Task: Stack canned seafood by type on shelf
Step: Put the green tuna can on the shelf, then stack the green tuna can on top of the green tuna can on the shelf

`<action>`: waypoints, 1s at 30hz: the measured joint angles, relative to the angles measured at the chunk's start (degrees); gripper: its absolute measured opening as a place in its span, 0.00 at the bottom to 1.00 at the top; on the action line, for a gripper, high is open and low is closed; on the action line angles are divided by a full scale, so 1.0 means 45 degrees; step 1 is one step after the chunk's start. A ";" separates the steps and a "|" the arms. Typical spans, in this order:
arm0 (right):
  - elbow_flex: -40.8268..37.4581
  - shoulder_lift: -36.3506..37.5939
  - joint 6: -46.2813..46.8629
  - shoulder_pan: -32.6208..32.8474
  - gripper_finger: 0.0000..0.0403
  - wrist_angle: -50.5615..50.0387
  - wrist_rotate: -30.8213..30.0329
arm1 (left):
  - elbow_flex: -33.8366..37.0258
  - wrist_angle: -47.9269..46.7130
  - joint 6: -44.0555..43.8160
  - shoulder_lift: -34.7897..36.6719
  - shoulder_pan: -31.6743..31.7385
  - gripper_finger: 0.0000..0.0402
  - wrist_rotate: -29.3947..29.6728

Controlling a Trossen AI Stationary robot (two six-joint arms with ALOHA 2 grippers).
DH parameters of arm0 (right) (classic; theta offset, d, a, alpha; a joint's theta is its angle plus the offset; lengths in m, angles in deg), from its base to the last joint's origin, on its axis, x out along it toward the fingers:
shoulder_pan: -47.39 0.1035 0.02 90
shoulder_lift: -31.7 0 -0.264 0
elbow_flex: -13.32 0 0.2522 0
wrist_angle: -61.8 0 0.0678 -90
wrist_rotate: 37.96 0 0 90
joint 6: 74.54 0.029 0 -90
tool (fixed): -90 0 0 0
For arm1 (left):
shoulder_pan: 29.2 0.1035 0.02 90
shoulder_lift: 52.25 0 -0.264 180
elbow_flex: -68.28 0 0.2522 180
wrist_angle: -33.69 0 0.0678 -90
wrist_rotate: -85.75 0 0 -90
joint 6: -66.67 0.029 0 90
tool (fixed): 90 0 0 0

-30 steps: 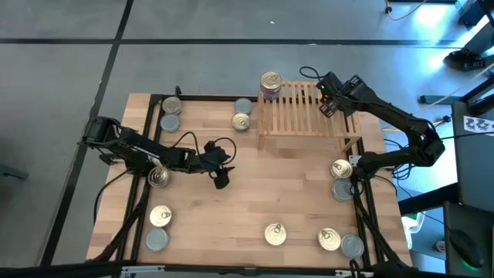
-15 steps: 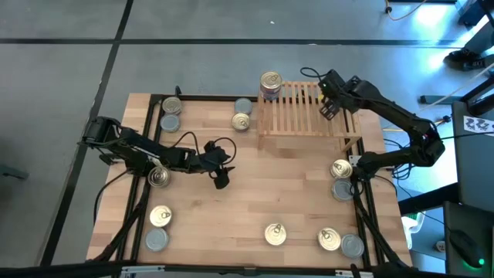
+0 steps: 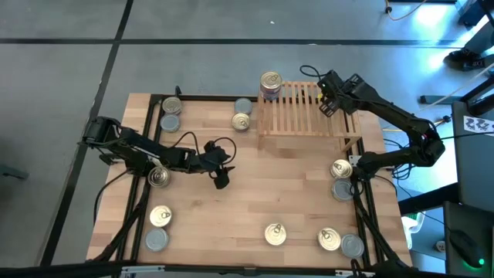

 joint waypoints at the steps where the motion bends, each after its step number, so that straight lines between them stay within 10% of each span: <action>1: 0.0000 0.0000 -0.0033 0.0000 0.68 0.0111 -0.0074 | 0.0000 0.0000 -0.0010 0.0000 0.0000 0.57 0.0000; 30: 0.0260 0.0165 -0.0070 0.1240 0.68 -0.0988 -0.0186 | 0.0000 0.0010 -0.0001 -0.0005 0.0000 0.57 -0.0004</action>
